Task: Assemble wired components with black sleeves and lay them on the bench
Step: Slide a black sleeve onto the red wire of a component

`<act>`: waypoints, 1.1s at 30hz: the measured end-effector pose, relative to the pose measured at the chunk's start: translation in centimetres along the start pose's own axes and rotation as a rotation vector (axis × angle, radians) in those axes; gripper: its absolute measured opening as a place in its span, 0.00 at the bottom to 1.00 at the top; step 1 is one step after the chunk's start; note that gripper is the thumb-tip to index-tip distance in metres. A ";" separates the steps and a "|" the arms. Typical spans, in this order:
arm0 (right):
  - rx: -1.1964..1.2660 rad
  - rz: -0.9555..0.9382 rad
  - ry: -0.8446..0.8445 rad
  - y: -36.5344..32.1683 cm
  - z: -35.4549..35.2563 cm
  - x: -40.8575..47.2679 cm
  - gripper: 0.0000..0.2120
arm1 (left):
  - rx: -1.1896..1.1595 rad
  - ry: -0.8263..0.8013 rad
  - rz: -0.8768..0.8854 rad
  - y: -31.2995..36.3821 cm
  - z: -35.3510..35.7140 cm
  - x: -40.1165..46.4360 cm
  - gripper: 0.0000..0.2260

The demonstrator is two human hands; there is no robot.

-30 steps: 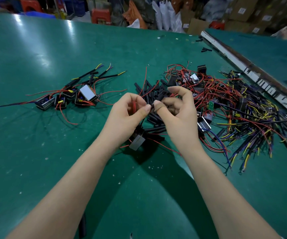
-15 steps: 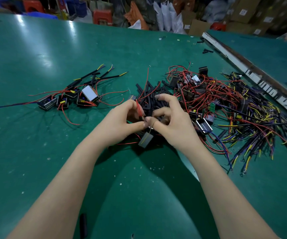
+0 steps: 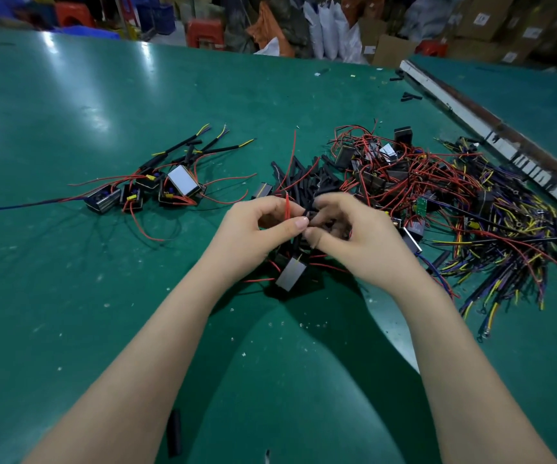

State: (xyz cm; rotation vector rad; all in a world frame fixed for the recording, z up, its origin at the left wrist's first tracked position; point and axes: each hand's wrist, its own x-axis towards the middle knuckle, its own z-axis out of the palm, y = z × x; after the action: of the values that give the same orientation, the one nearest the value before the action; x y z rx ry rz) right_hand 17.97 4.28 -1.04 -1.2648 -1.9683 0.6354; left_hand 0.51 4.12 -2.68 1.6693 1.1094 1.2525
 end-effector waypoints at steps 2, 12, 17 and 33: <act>0.006 -0.069 0.132 -0.2 0.1 0.0 0.14 | -0.035 0.011 -0.021 0.2 0.1 0.1 0.06; -0.224 -0.476 -0.359 -5.7 4.0 -3.5 0.08 | -0.602 0.447 -0.126 0.1 -3.0 1.4 0.08; -0.152 -0.459 -0.716 -6.6 6.0 -4.2 0.12 | -0.657 0.423 -0.134 -0.2 -2.7 1.0 0.07; -0.002 -0.345 -0.737 -5.9 6.4 -3.9 0.13 | -0.537 0.331 -0.150 -0.6 -1.6 0.8 0.07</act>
State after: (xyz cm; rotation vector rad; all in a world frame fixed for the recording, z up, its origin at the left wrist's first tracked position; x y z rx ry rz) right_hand 10.74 -1.89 -1.96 -0.6941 -2.6938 1.0133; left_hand -1.06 5.16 -2.66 0.9872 0.9497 1.5918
